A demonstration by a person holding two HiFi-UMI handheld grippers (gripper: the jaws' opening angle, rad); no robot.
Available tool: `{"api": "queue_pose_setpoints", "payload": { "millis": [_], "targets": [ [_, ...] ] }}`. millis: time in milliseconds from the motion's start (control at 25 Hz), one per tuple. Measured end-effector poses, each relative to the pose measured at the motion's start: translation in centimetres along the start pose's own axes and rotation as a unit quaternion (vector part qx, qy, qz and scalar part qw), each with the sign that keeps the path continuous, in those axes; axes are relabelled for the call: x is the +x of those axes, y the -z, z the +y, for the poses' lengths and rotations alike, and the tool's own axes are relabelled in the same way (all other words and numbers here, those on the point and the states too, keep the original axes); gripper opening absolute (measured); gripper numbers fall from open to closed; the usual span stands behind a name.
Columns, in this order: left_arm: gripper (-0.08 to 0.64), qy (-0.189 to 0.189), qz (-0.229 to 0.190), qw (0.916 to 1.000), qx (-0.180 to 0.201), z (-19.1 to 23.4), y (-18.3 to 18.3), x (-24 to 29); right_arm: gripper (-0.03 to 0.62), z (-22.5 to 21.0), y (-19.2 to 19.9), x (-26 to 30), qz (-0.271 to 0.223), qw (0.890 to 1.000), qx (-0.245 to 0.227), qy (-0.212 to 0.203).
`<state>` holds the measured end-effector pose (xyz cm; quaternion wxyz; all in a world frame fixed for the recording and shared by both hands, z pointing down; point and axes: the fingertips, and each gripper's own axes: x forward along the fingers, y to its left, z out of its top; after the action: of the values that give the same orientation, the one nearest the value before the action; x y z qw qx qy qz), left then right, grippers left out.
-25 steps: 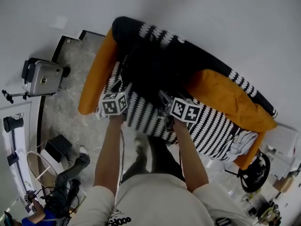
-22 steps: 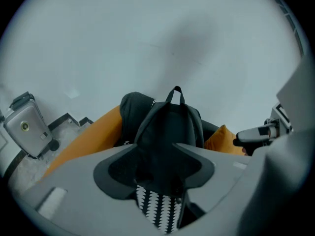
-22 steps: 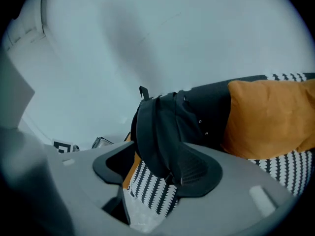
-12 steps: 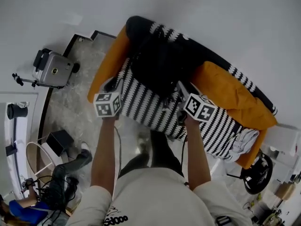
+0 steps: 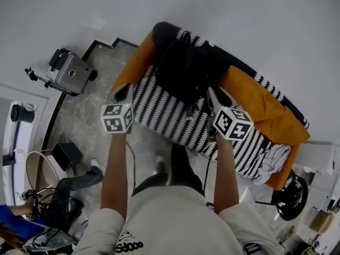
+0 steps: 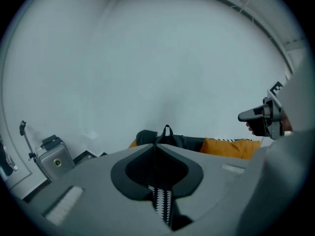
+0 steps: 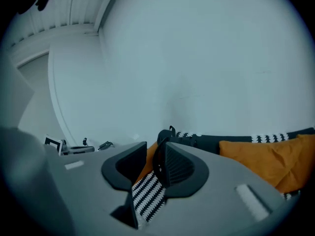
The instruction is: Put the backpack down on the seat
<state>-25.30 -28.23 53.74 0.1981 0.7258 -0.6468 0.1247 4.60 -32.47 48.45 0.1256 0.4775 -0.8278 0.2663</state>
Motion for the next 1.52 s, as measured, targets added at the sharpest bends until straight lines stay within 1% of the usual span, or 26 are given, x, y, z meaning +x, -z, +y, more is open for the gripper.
{"api": "queue_pose_setpoints", "payload": {
  "millis": [200, 280, 360, 440, 600, 840, 1040, 1360, 1520],
  "targets": [
    [0.011, 0.004, -0.025, 0.9992, 0.032, -1.4, -1.5, -5.2, 0.090, 2.4, -0.3, -4.4, -0.019, 0.999, -0.025, -0.005],
    [0.011, 0.003, -0.034, 0.9988, 0.035, -1.7, -2.0, -7.2, 0.065, 3.3, -0.3, -5.9, -0.021, 0.999, -0.038, -0.004],
    [0.011, 0.006, -0.046, 0.9983, 0.036, -2.2, -2.5, -9.1, 0.024, 4.1, -0.3, -7.3, -0.023, 0.998, -0.053, 0.002],
    [0.011, 0.012, -0.060, 0.9973, 0.040, -2.9, -3.0, -10.8, 0.005, 4.9, -0.4, -8.8, -0.029, 0.997, -0.065, 0.006],
    [0.011, 0.021, -0.085, 0.9948, 0.051, -4.3, -4.2, -14.3, 0.003, 6.8, -0.7, -11.7, -0.046, 0.995, -0.086, 0.001],
    [0.011, 0.032, -0.111, 0.9907, 0.072, -6.3, -5.2, -19.3, 0.003, 9.8, -1.1, -16.1, -0.075, 0.992, -0.100, -0.015],
    [0.011, 0.043, -0.129, 0.9866, 0.090, -8.5, -6.0, -22.9, 0.003, 12.1, -1.4, -20.0, -0.093, 0.987, -0.127, -0.026],
    [0.011, 0.068, -0.163, 0.9786, 0.105, -12.0, -7.8, -28.2, 0.003, 15.0, -2.2, -25.4, -0.118, 0.978, -0.172, -0.031],
    [0.011, 0.073, -0.177, 0.9745, 0.118, -13.2, -8.5, -30.3, 0.003, 15.9, -2.3, -27.3, -0.128, 0.974, -0.185, -0.039]
  ]
}}
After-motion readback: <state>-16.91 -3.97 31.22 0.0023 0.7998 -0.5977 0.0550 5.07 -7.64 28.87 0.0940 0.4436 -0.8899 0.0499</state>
